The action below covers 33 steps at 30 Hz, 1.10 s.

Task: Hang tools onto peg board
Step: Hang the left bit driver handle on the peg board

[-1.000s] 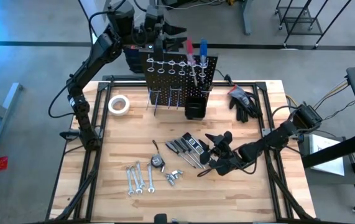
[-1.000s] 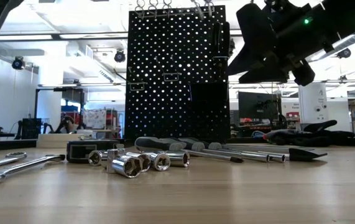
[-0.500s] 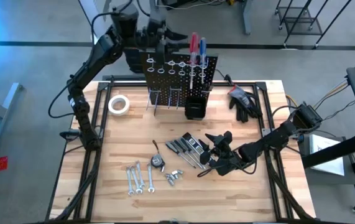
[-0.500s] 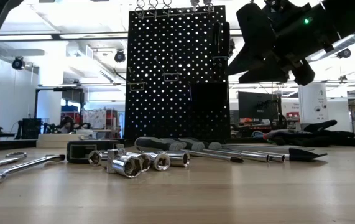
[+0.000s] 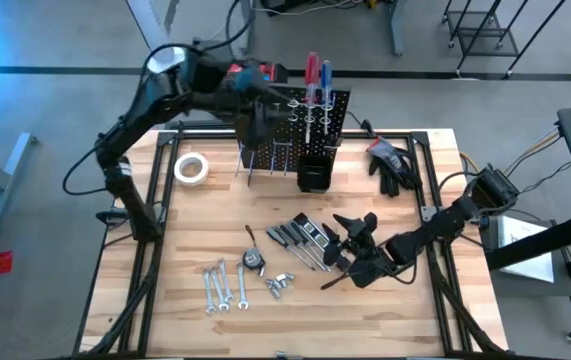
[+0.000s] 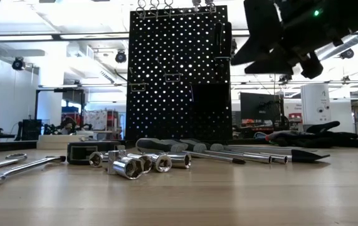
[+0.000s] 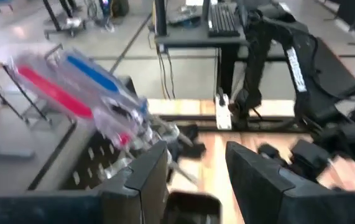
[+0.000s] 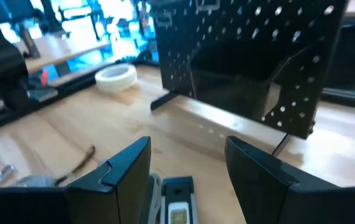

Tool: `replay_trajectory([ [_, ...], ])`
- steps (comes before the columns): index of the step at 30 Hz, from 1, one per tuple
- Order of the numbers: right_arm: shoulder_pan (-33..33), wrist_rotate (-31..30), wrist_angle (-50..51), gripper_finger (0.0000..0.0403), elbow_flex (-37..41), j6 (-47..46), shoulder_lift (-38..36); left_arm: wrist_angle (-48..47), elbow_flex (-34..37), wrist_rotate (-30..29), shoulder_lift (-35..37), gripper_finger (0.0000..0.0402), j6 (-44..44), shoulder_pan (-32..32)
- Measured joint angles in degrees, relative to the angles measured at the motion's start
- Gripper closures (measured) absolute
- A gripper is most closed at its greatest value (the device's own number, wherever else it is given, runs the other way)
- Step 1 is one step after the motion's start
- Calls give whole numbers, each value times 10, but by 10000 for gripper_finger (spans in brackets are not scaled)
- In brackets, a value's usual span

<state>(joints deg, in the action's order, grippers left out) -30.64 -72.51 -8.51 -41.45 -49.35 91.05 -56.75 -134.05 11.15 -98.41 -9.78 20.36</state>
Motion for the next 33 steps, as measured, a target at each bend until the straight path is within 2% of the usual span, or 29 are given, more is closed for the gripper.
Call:
replay_trajectory([
  [2, -1, 10, -16, 204, 0, 16, 0, -23, 13, -20, 18, 247, 15, -17],
  [5, 11, 100, -28, 204, 0, 37, 0, -46, 60, -66, 47, 247, 34, -51],
  [8, 37, 201, -24, 204, 0, 30, 1, -59, 158, -136, 80, 247, 54, -91],
  [11, 50, 268, -37, 204, 0, 30, 10, -45, 288, -162, 112, 247, 101, -128],
  [14, 55, 289, -44, 204, 0, 39, 13, 48, 443, -163, 161, 247, 152, -170],
  [19, 79, 298, -44, 204, 0, 50, 26, 268, 682, -165, 245, 247, 245, -224],
  [22, 104, 355, -45, 204, -1, 55, 42, 386, 793, -172, 282, 247, 299, -245],
  [28, 134, 436, -35, 205, -26, 68, 83, 525, 934, -228, 310, 247, 371, -281],
  [33, 155, 502, -16, 223, -47, 70, 120, 577, 989, -262, 305, 247, 411, -292],
])
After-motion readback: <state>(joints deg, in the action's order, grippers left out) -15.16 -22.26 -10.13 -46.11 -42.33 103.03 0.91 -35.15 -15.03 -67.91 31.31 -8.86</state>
